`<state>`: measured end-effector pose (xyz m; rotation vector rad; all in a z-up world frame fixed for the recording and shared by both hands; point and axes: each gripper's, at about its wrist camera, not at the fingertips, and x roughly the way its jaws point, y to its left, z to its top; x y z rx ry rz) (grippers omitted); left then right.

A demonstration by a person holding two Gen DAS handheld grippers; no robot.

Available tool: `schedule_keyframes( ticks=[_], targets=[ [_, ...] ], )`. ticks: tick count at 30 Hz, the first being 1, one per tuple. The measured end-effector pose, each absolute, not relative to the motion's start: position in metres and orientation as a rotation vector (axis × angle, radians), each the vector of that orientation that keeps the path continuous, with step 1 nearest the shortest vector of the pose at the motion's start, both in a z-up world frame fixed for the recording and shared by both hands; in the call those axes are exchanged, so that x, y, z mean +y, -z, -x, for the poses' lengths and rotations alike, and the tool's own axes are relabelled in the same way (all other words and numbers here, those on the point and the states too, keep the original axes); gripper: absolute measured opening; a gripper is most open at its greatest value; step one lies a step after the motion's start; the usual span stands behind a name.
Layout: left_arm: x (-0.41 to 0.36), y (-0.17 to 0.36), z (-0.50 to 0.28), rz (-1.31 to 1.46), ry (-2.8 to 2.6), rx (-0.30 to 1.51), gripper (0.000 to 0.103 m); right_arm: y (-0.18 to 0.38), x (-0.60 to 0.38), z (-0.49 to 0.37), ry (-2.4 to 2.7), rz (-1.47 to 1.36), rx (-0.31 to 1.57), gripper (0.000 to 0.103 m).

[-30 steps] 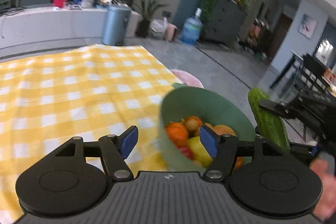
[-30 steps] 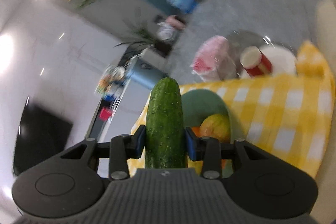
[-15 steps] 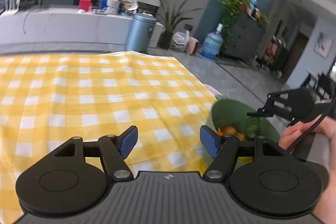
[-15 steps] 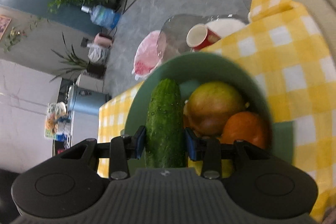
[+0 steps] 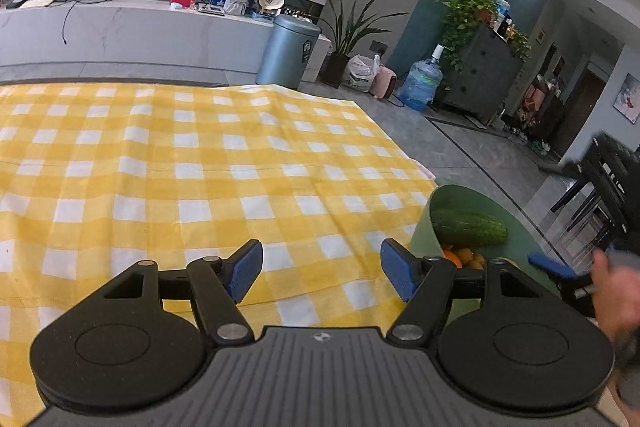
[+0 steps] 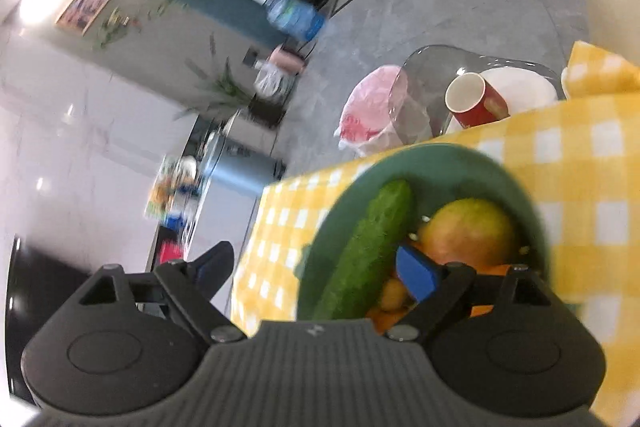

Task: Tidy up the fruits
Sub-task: 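Open right tool to drop the cucumber into the colander, then withdraw both tools from the colander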

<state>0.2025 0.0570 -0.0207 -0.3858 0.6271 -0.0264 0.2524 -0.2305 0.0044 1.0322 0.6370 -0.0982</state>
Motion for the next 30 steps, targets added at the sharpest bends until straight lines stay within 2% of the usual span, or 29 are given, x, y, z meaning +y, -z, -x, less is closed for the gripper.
schedule_keyframes(
  ticks=[4,15,30],
  targets=[
    [0.044,0.009,-0.197,0.308,0.049,0.622,0.079,-0.011,-0.255,-0.230,0.060,-0.913,0.713,0.085],
    [0.001,-0.022,-0.154,0.217,0.038,0.719,0.080,-0.060,-0.243,-0.161,0.007,-0.190,0.789,0.085],
    [-0.013,-0.041,-0.094,0.245,-0.073,0.795,0.080,-0.038,-0.179,-0.084,-0.142,0.030,0.967,0.085]
  ],
)
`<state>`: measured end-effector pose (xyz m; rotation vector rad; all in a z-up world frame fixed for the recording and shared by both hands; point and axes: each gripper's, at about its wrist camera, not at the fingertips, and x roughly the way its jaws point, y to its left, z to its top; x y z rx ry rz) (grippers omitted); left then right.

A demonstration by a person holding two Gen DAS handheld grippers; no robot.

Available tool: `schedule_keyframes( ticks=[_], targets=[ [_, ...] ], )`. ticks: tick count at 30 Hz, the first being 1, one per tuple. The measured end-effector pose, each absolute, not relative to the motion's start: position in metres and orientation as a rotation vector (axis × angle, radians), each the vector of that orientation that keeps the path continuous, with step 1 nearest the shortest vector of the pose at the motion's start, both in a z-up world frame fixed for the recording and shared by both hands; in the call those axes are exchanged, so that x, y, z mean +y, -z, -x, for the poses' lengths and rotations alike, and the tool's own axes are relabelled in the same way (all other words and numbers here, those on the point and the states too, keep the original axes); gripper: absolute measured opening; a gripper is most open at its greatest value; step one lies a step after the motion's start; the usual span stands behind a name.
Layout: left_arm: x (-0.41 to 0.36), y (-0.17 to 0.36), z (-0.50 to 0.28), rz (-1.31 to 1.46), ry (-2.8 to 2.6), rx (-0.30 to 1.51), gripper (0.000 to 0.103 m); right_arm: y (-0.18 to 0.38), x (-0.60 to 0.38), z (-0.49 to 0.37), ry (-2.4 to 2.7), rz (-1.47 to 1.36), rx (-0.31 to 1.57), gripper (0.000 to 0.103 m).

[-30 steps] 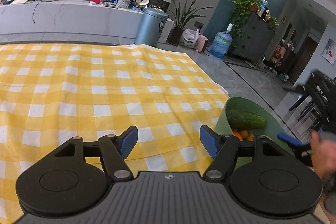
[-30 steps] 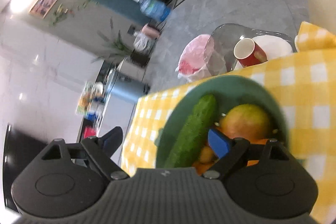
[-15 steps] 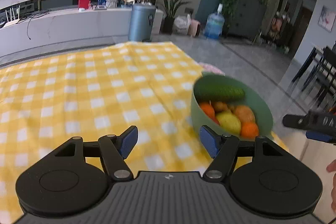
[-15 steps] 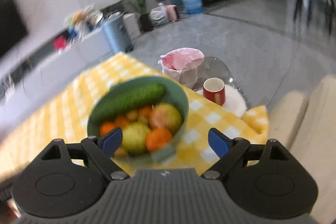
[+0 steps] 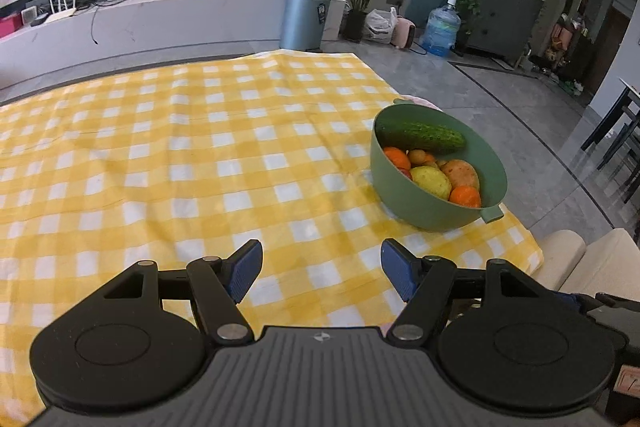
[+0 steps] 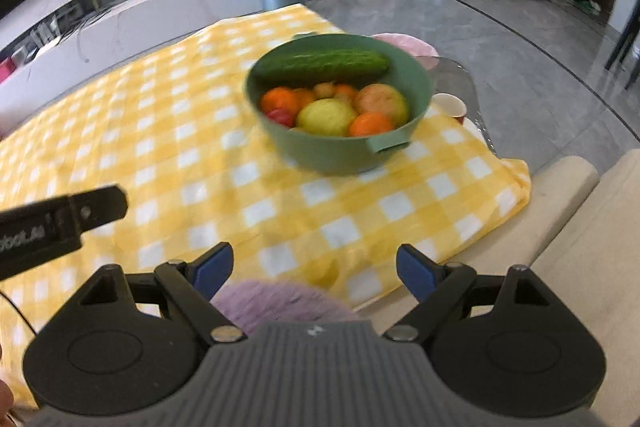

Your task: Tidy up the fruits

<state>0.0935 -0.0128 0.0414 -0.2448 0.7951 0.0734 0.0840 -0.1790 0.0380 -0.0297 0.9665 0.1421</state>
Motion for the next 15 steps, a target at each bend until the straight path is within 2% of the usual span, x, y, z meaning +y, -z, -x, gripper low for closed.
schedule_keyframes(
  ticks=[15],
  targets=[
    [-0.017,-0.039,-0.078,0.234,-0.044,0.771,0.080,-0.050,-0.152,-0.061,-0.141,0.104,0.943,0.085]
  ],
)
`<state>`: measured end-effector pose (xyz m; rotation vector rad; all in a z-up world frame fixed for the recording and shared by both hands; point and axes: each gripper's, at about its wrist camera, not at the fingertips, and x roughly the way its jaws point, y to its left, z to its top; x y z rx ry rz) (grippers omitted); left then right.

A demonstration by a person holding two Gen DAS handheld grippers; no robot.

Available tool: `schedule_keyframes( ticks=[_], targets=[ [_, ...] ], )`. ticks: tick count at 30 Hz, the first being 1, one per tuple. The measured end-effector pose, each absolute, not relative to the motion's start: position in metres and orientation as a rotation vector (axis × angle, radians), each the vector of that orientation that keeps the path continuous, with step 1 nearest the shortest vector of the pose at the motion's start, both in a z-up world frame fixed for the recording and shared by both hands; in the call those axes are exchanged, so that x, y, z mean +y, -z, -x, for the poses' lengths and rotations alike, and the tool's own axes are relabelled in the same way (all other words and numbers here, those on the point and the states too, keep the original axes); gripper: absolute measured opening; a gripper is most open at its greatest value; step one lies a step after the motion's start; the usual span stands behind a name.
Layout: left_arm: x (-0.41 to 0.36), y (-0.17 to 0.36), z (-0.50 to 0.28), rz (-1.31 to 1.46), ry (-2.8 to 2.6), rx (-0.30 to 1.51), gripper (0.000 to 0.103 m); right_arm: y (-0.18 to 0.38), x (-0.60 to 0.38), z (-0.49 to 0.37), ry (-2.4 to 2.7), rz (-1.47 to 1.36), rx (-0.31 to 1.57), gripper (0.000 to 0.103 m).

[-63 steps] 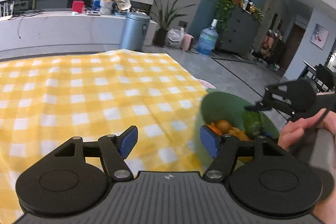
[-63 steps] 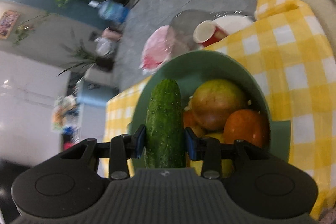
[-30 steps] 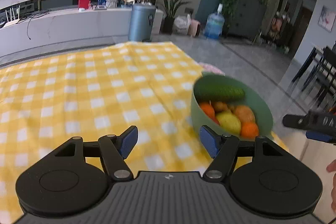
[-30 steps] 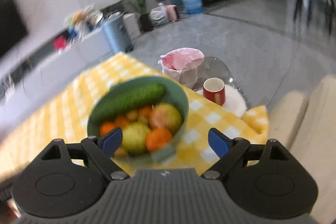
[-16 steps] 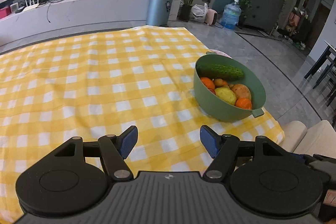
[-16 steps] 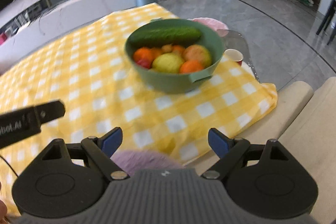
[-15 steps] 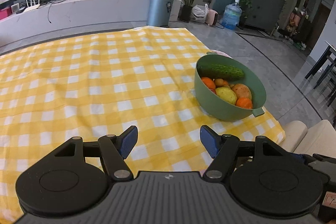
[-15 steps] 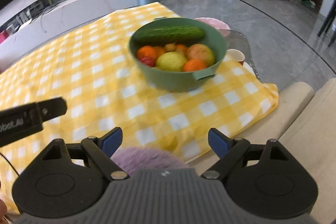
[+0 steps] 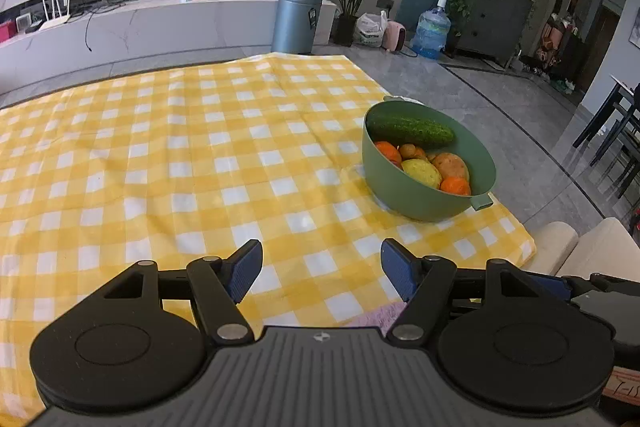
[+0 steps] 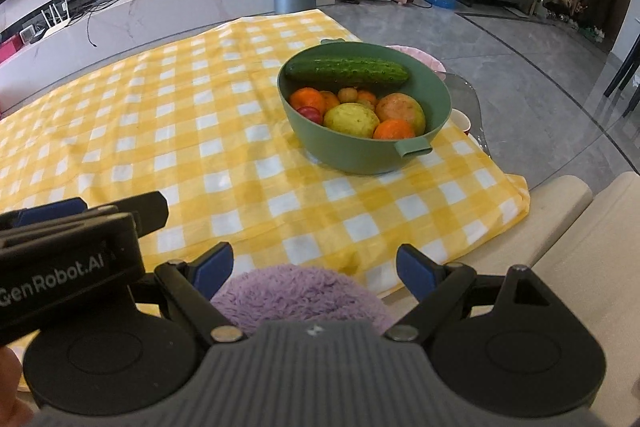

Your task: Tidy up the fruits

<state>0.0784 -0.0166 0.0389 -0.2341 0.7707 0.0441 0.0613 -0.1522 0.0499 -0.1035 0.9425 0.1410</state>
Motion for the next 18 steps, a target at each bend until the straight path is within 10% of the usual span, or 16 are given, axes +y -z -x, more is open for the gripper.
schedule_keyframes(
  ticks=[18],
  targets=[
    [-0.0171,-0.0372,-0.0776,0.253,-0.053,0.764,0.080,-0.0473,-0.1487,-0.0583,-0.104,0.101,0.915,0.085]
  ],
)
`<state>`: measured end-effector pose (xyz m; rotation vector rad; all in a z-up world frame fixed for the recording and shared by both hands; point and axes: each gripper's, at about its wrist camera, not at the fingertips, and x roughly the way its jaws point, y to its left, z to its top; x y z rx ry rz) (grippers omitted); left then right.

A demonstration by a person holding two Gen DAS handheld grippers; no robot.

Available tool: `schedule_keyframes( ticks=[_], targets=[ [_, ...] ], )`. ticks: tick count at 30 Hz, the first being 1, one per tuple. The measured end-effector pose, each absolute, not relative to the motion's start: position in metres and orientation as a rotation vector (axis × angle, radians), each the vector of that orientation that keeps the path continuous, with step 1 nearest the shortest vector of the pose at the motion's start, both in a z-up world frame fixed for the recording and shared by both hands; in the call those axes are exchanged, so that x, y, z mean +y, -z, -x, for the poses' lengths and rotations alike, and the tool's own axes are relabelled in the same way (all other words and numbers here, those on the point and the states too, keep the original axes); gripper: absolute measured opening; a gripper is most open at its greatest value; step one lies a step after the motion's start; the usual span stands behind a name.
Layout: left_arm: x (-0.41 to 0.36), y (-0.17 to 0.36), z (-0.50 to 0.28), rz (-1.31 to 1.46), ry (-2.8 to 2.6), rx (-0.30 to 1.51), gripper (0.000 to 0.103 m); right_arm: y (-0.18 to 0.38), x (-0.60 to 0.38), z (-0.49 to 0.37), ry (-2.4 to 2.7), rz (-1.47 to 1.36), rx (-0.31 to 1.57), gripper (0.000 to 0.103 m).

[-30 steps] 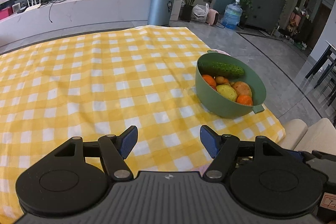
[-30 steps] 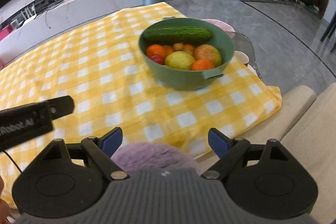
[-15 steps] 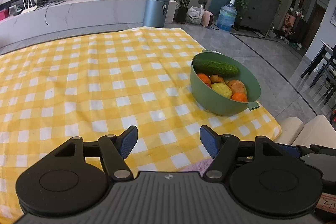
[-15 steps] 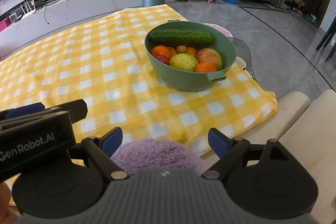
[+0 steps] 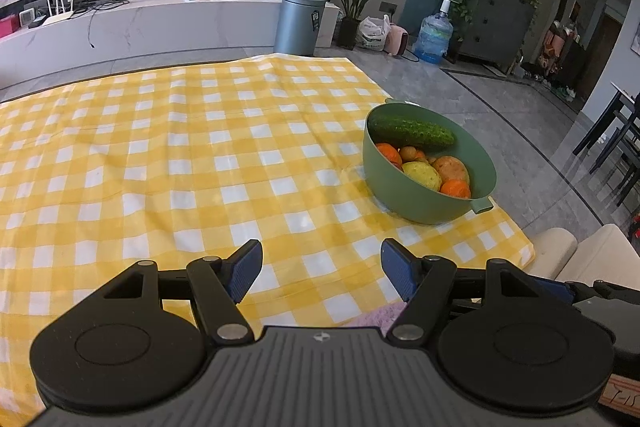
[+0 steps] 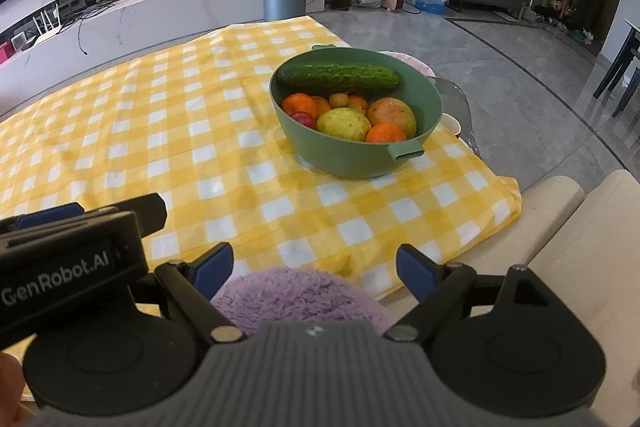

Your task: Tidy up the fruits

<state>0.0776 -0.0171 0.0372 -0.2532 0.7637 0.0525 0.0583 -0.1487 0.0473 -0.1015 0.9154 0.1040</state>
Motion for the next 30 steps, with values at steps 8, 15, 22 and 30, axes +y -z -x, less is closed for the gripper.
schedule_keyframes(
  ticks=[8,15,22,30],
  targets=[
    [-0.0195,-0.0369,-0.0759,0.266,-0.059,0.765,0.080,-0.0480,-0.1511,-0.0564,-0.094,0.102,0.910,0.085],
    [-0.0197,-0.0362,-0.0757,0.264,-0.058,0.769,0.080,-0.0476,-0.1518,-0.0558,-0.090,0.102,0.909,0.085],
    [-0.0191,-0.0359,-0.0753,0.287,-0.047,0.778,0.080,-0.0463,-0.1522,-0.0558,-0.090,0.099,0.911,0.085],
    [-0.0196,-0.0347,-0.0755,0.274,-0.058,0.784,0.080,-0.0449,-0.1517,-0.0562,-0.087,0.104,0.916,0.085]
  ],
)
